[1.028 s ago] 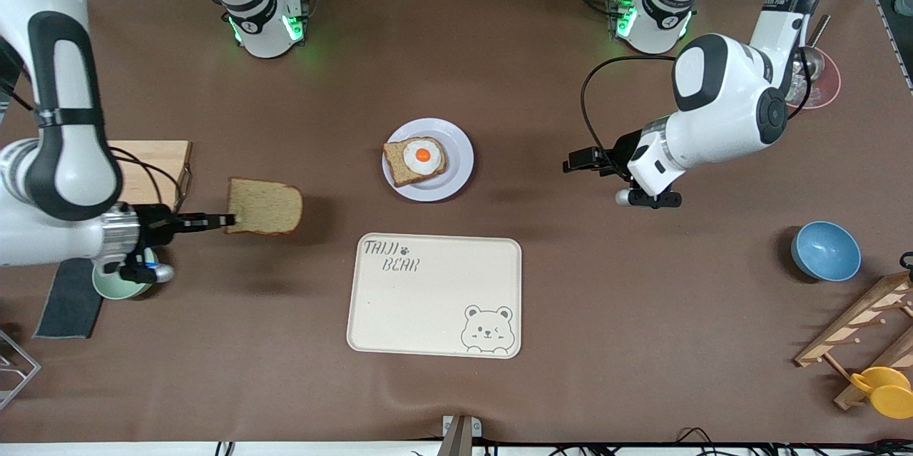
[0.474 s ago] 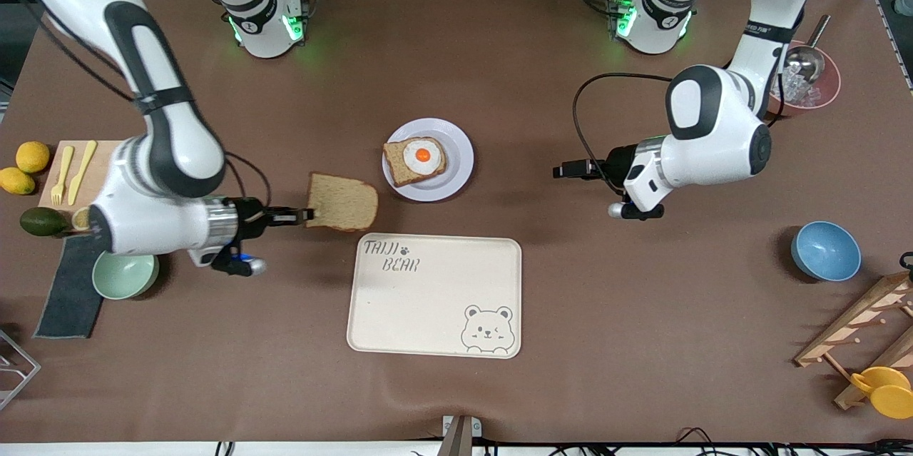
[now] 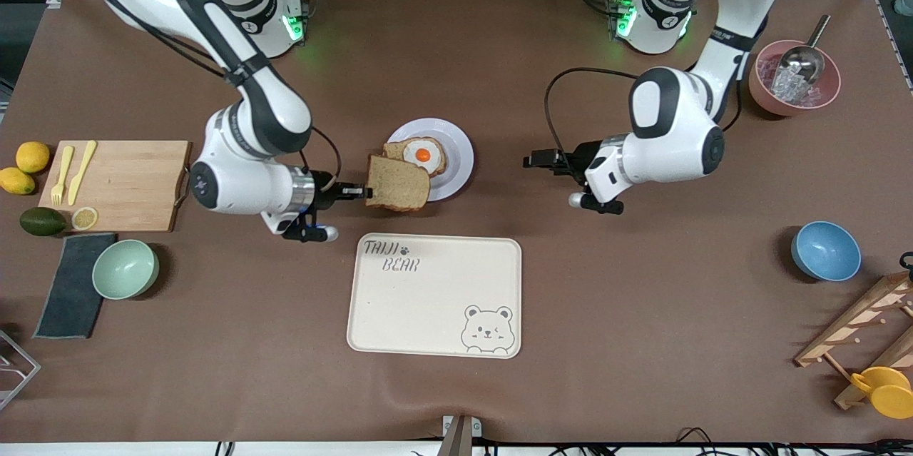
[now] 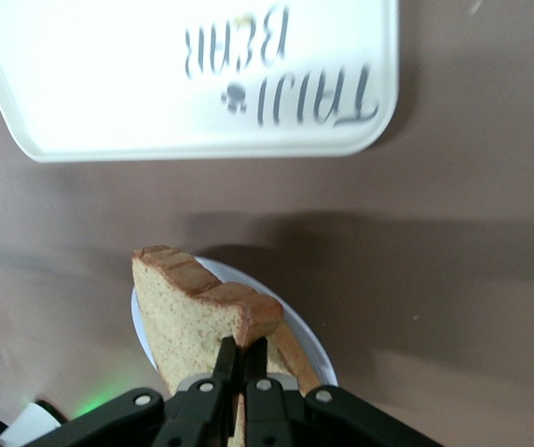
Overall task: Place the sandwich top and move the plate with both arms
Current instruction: 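Lift the bread slice with the right gripper and carry it over the plate, then lower the bread onto the egg toast and open the right gripper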
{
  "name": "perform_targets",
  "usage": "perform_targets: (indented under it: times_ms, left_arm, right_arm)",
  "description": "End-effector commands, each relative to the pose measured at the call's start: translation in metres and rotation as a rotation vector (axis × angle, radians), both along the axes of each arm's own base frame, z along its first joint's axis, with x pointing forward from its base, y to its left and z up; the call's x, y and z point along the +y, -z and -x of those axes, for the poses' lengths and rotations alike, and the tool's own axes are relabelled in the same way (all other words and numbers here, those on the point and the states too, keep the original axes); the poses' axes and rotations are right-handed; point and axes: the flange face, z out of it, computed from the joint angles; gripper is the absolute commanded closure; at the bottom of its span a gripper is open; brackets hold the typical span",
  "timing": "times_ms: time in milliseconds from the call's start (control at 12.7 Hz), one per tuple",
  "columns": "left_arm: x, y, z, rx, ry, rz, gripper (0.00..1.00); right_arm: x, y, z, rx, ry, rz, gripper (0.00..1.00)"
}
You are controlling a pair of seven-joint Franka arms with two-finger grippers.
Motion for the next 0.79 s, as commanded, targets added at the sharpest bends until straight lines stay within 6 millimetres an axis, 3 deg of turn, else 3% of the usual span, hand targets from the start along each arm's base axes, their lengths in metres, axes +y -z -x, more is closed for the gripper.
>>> perform_targets:
  times_ms: [0,237,474,632,711]
  left_arm:
    - [-0.031,0.005,-0.002,-0.013,0.026,0.029,0.0]
    - [-0.057,0.023,-0.021,0.009,0.025,0.056,0.0]
    - [-0.076,0.048,-0.009,0.039,0.046,0.04,0.0]
    - [-0.085,0.054,-0.003,0.052,0.04,0.038,0.0]
    - [-0.093,0.058,0.003,0.073,0.035,0.042,0.0]
  right_arm:
    - [0.005,-0.009,0.04,-0.007,-0.022,0.04,1.0]
    - [0.027,-0.002,0.077,-0.029,-0.035,0.068,1.0]
    - [0.051,0.008,0.089,-0.058,-0.005,0.071,1.0]
    - [0.051,0.017,0.089,-0.034,0.02,0.076,1.0]
    - [0.051,0.021,0.089,-0.01,0.052,0.085,0.6]
